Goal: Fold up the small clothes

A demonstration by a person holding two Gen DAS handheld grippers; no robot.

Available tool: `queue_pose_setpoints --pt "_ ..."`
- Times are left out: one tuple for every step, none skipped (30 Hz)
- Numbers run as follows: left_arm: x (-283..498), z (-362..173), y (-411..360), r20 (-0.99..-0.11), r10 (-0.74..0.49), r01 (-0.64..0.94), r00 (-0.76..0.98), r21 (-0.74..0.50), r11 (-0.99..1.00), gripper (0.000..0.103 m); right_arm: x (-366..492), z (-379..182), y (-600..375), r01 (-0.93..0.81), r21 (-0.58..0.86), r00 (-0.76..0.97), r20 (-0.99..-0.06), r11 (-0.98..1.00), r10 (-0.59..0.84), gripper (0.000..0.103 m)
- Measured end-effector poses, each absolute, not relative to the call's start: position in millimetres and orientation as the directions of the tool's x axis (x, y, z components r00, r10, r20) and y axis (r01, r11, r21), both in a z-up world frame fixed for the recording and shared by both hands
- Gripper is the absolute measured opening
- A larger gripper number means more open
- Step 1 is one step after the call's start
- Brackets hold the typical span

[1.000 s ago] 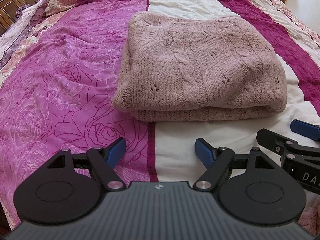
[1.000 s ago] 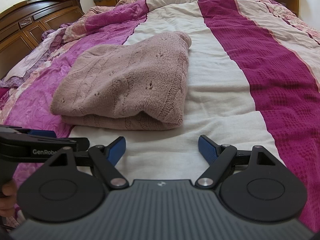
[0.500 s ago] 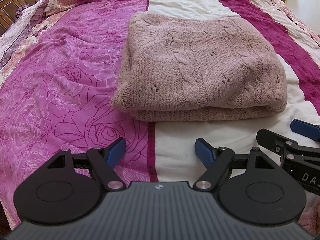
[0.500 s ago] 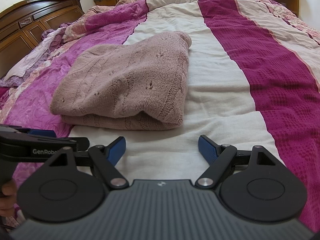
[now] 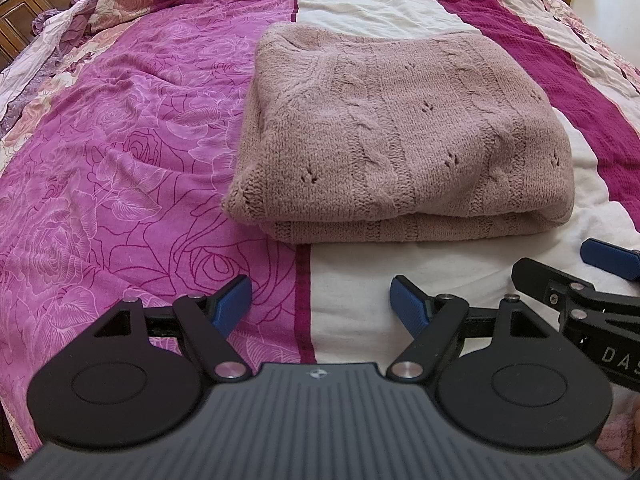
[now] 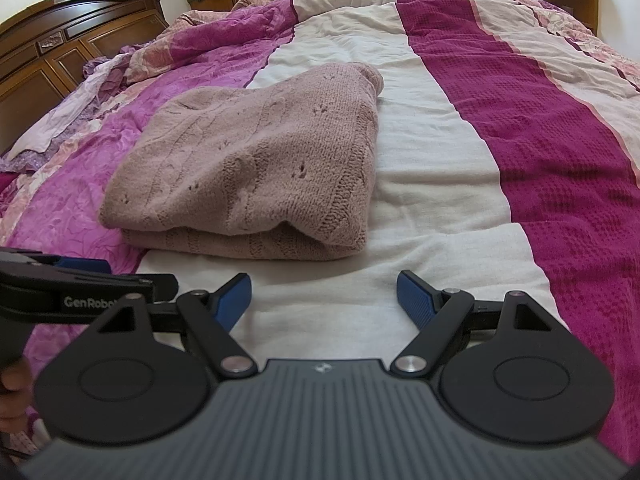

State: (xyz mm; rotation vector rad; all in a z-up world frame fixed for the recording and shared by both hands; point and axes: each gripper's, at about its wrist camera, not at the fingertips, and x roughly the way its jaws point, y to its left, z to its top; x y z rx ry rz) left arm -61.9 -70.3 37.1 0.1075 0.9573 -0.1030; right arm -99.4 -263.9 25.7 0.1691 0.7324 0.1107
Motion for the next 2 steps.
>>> queue_pose_setpoints --pt "-61.9 37.0 -70.2 -0.82 -0.041 0.135 0.571 0.045 0.99 0.082 -99.3 25.8 -263.3 -0.041 0.192 0.739 -0.655 0.981 0.159 0.081" --pt "-61.7 36.9 -70.0 -0.821 -0.042 0.135 0.57 0.043 0.99 0.082 -99.5 25.7 -263.8 -0.041 0.192 0.739 -0.655 0.981 0.159 0.081"
